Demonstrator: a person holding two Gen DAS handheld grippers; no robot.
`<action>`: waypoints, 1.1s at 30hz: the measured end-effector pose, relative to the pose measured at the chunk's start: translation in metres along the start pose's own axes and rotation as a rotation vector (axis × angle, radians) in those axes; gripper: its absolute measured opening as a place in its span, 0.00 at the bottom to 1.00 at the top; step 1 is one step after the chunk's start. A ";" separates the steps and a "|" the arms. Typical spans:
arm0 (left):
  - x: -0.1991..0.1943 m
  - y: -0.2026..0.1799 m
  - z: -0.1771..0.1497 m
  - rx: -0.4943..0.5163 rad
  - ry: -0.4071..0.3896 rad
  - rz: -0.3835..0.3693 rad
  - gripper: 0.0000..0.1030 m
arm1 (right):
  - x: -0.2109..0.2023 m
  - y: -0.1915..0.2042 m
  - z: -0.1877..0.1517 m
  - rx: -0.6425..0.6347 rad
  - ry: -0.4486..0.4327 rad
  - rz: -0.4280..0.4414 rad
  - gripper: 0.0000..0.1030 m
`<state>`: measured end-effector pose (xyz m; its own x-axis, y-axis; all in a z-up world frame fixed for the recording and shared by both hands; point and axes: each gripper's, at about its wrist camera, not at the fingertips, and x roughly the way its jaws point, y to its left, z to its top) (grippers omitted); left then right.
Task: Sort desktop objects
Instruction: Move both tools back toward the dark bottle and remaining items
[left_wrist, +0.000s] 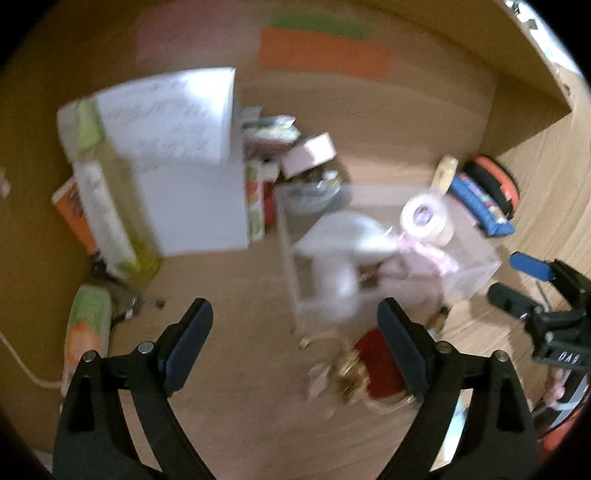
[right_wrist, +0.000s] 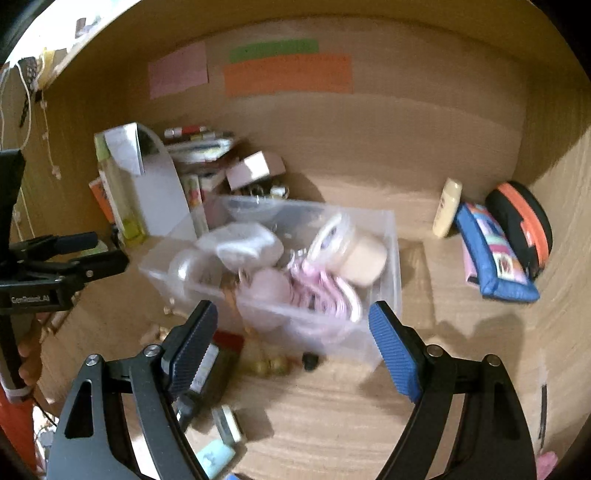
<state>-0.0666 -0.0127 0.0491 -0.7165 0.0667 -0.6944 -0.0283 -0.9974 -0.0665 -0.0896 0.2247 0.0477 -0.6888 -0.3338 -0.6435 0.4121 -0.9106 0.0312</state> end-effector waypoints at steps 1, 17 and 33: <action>0.002 0.004 -0.006 -0.006 0.012 0.006 0.88 | 0.002 0.000 -0.003 0.000 0.014 -0.002 0.79; 0.031 0.002 -0.063 0.074 0.102 0.052 0.78 | 0.039 -0.011 -0.050 0.010 0.176 0.030 0.66; 0.049 -0.007 -0.068 0.144 0.153 0.029 0.54 | 0.069 0.015 -0.045 -0.079 0.223 0.078 0.33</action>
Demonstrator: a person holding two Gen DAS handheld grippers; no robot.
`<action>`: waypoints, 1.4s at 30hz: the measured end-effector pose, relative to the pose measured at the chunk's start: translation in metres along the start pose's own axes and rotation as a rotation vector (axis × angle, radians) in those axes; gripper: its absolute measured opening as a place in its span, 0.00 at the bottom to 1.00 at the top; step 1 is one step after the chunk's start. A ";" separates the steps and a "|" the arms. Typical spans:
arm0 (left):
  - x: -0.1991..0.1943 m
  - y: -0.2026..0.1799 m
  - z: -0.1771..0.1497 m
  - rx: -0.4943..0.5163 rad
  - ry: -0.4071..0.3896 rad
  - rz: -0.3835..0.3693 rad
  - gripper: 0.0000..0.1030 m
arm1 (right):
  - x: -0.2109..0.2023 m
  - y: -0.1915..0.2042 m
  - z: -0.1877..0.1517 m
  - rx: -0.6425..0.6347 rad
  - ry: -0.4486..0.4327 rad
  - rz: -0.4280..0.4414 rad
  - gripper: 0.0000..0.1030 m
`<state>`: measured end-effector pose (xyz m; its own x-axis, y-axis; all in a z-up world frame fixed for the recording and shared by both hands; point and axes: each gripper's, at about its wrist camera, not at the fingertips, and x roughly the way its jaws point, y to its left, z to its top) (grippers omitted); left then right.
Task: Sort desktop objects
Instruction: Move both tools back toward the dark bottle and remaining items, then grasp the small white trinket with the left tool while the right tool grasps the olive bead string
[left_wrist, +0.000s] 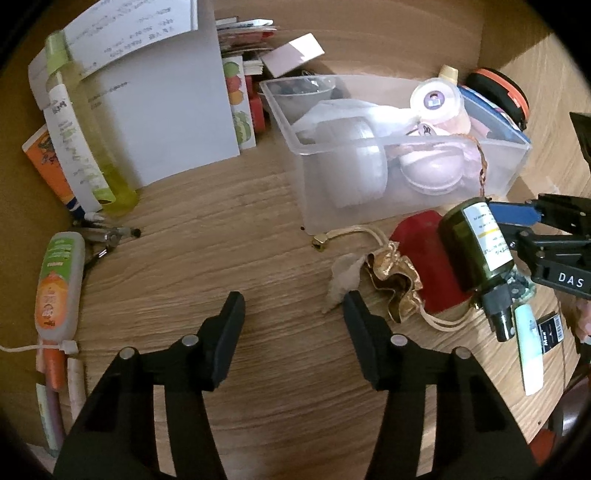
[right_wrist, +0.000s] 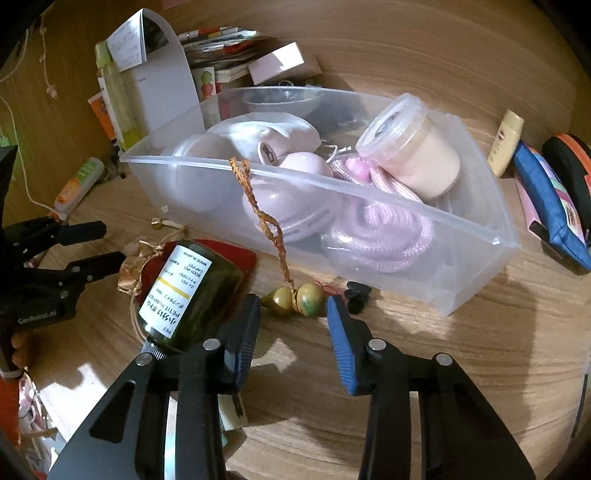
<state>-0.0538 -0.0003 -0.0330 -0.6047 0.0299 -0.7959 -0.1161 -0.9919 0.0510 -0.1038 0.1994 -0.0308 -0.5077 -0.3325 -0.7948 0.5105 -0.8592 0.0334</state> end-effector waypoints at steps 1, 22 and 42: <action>0.001 -0.001 0.000 0.005 0.001 0.001 0.54 | 0.001 0.001 0.001 -0.004 0.004 -0.004 0.33; 0.011 -0.004 0.014 -0.002 0.001 -0.080 0.16 | 0.010 0.006 0.001 -0.035 -0.014 0.012 0.27; -0.016 0.019 0.016 -0.128 -0.071 -0.064 0.14 | -0.057 -0.020 0.007 0.048 -0.200 0.017 0.27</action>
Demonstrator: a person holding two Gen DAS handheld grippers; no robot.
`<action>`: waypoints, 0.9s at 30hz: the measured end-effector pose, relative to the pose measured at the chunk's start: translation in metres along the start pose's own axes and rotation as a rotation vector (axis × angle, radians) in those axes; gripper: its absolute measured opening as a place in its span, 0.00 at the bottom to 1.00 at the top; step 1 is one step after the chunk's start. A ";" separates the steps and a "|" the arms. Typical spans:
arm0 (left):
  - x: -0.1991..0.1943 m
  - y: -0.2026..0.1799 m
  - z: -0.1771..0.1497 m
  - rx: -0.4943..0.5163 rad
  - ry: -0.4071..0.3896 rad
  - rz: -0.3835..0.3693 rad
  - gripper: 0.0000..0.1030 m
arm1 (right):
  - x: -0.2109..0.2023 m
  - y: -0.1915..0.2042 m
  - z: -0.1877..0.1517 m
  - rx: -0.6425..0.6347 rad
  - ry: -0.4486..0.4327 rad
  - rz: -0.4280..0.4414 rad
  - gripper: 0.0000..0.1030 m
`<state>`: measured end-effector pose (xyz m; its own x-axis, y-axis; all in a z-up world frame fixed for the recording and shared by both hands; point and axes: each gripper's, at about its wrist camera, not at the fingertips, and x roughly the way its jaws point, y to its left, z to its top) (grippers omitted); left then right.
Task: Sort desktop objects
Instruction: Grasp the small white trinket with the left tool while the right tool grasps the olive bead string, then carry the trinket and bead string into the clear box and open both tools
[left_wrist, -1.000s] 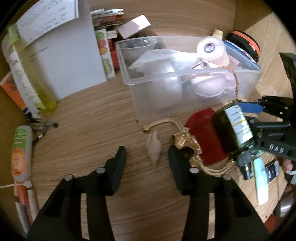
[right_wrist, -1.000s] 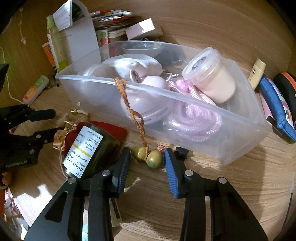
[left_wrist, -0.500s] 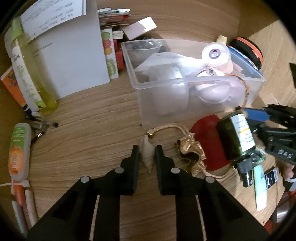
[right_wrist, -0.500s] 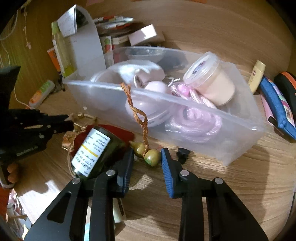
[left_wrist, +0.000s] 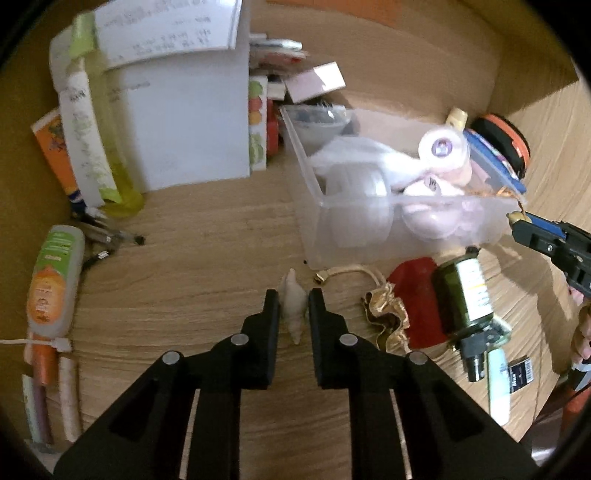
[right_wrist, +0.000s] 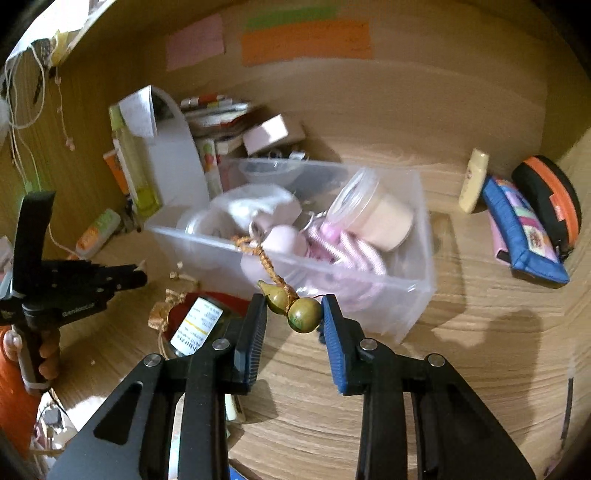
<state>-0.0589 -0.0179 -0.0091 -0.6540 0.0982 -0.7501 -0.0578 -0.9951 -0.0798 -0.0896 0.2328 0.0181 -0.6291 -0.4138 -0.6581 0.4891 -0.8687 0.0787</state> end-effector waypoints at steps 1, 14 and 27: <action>-0.003 0.000 0.002 0.000 -0.007 0.000 0.14 | -0.003 -0.003 0.003 0.005 -0.010 -0.003 0.27; -0.035 -0.009 0.046 -0.017 -0.120 -0.049 0.14 | -0.005 -0.029 0.043 0.032 -0.082 -0.043 0.18; -0.007 -0.047 0.077 0.036 -0.094 -0.115 0.14 | 0.027 -0.046 0.046 0.082 -0.055 -0.014 0.18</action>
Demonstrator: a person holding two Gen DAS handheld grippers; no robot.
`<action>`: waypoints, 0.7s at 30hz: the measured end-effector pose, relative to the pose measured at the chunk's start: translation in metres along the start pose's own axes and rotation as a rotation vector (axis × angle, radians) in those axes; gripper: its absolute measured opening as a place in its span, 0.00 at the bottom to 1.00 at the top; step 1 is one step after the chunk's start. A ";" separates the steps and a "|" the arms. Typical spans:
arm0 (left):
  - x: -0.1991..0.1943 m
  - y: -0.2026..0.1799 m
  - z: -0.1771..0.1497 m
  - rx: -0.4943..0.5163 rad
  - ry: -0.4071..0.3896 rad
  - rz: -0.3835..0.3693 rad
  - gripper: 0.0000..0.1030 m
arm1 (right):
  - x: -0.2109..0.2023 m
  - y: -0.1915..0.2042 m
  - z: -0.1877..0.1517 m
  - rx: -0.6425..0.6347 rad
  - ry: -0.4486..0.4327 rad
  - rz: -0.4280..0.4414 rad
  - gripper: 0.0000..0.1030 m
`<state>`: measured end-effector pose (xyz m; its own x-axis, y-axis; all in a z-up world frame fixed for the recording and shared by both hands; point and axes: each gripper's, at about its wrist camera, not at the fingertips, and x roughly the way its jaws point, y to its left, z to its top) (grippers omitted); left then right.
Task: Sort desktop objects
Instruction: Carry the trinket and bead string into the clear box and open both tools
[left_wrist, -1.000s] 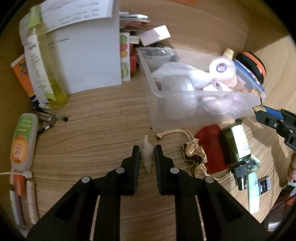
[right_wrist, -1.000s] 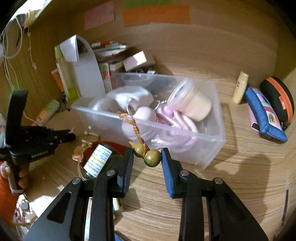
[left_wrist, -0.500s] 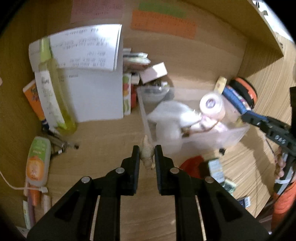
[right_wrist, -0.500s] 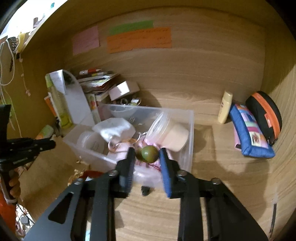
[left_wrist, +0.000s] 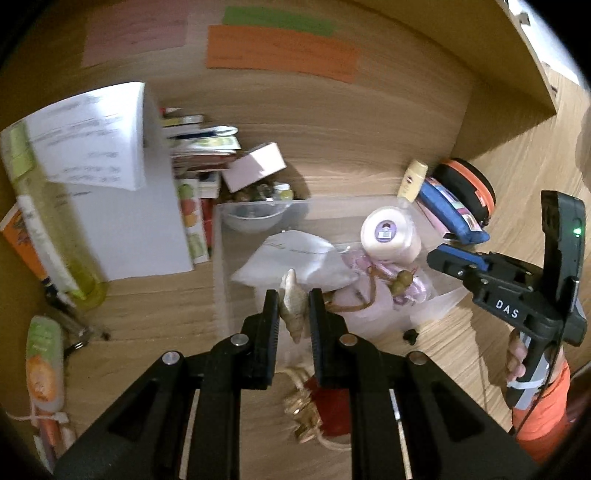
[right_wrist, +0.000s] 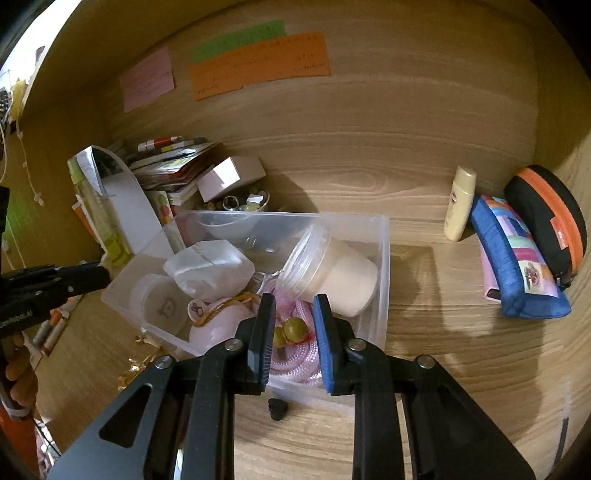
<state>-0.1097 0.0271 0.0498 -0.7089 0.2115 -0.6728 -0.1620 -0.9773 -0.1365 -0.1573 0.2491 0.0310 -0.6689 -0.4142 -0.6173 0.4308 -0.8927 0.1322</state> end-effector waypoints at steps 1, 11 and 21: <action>0.004 -0.002 0.001 0.005 0.007 -0.005 0.14 | 0.001 -0.001 -0.001 0.002 -0.002 0.006 0.18; 0.040 -0.029 0.006 0.083 0.081 0.015 0.14 | 0.007 0.004 -0.005 -0.013 0.022 0.035 0.31; 0.042 -0.033 0.004 0.103 0.094 0.051 0.15 | -0.005 0.014 -0.005 -0.053 -0.010 -0.007 0.38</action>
<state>-0.1368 0.0685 0.0287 -0.6514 0.1546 -0.7428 -0.2000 -0.9794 -0.0284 -0.1452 0.2399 0.0325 -0.6777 -0.4103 -0.6102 0.4579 -0.8848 0.0864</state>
